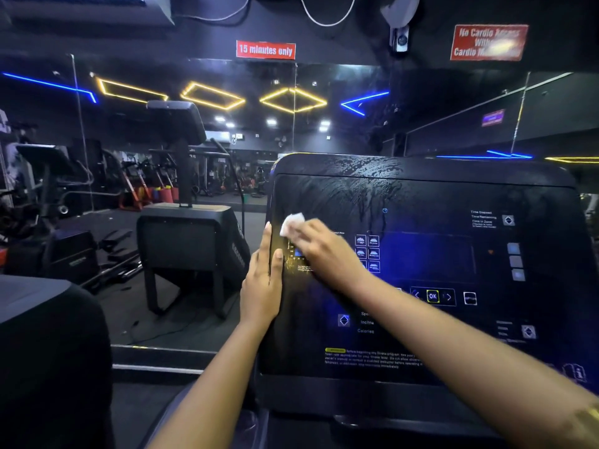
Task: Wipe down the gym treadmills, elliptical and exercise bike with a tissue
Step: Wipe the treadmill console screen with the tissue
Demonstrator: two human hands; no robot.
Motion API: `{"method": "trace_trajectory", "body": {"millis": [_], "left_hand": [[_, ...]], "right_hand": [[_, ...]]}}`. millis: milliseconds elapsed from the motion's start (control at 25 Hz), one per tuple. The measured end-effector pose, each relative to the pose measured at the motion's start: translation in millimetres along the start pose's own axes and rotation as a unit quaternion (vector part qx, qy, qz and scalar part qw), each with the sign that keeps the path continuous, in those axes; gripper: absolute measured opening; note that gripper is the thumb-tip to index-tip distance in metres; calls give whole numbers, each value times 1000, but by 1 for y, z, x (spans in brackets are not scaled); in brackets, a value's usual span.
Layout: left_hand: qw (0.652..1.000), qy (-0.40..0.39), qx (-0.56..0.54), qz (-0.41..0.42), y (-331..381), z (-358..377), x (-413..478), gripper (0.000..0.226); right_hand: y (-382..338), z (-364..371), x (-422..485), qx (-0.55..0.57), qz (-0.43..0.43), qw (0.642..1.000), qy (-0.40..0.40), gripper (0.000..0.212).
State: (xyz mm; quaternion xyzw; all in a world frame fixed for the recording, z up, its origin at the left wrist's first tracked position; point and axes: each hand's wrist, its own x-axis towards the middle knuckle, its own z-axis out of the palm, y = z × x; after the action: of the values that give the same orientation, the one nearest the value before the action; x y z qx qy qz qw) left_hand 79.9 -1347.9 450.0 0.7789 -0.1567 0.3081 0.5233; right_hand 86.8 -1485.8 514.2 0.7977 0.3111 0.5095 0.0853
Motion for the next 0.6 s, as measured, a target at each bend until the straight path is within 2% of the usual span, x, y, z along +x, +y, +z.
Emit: {"method": "trace_trajectory", "body": {"millis": [80,200,240,360,440,600], "left_hand": [[1000,-11,-12,2,-1,-1,1,66],[996,-26,-87,1,-2,-5,-1,79],[993,-29,-113,5,-2,-5,-4,78],[990,-23,-139,1,-5,-5,-14,82],[990,-20,-143,-8,-7,-4,-21,82],[992,-8,-130,-2,-13,-2,-23,78]], "right_hand": [[-26,1,-29,16,-57,998,-7,36],[-37,-6,-46,36,-122,991,-35,31],[-29,-7,-39,39,-120,991,-33,29],[0,-14,11,62,11,998,-20,29],[8,-13,35,46,57,997,-13,27],[-24,-6,13,-25,3,1000,3,37]]}}
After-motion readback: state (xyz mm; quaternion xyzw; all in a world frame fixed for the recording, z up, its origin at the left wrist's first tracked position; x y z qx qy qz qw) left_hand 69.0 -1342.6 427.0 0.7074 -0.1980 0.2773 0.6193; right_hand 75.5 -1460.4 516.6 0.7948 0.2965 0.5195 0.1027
